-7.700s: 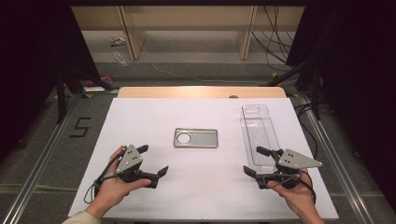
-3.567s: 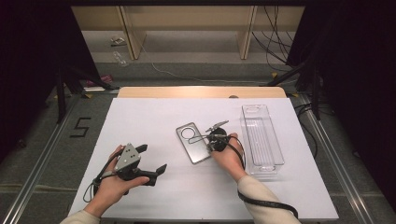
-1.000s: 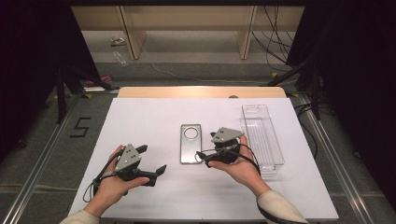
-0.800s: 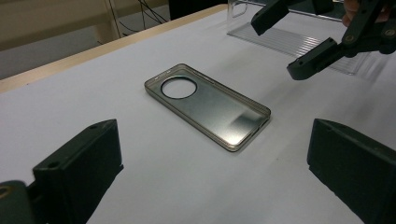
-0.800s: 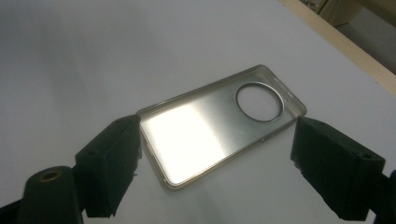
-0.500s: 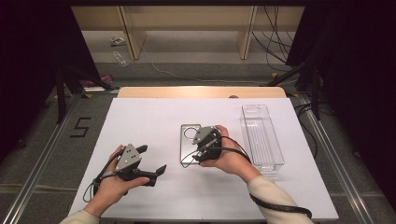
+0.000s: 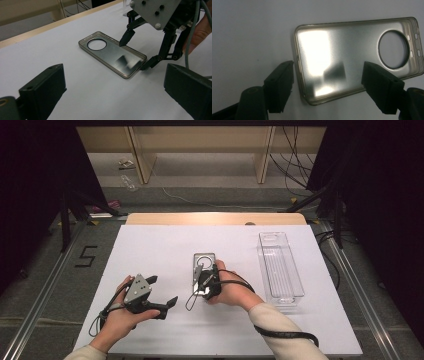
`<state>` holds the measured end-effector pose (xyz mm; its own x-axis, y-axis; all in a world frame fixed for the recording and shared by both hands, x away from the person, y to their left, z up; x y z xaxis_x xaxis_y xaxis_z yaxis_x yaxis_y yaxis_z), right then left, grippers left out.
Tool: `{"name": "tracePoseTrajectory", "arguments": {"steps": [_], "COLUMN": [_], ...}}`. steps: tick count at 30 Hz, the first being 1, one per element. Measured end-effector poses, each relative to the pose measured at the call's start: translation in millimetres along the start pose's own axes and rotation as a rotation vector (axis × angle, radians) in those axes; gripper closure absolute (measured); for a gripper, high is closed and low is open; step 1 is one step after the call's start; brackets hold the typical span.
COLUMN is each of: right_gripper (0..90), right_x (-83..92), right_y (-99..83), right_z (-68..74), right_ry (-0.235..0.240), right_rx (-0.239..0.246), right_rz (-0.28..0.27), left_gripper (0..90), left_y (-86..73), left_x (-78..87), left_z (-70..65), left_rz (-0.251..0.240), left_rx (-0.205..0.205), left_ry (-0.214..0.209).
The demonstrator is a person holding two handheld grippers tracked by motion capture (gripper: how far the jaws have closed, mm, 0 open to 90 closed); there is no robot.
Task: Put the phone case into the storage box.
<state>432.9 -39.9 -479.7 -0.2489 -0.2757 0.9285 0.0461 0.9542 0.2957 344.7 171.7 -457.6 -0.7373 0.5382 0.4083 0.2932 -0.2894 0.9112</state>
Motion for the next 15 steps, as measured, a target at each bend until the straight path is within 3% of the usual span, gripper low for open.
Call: {"name": "tracePoseTrajectory", "arguments": {"steps": [15], "right_gripper": [40.5], "right_x": [-2.3], "right_y": [12.3], "right_z": [1.0], "right_ry": [0.017], "right_rx": [0.067], "right_rz": [0.056], "left_gripper": [3.5], "left_y": [0.1], "left_x": [-0.1], "left_z": [-0.2], "left_rz": [-0.001], "left_rx": [0.0], "left_ry": [-0.002]}}
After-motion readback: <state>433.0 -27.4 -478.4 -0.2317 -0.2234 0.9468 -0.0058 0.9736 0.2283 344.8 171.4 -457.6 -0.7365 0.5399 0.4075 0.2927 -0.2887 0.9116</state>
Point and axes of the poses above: each handheld gripper's, and its own axes: x roughly backward along the jaws, y roughly out of its top, z roughly to its left, the point moved 2 cm from there along -x, roughly forward along the jaws, and after that the axes turned 6 degrees about y, right-handed, at the moved point
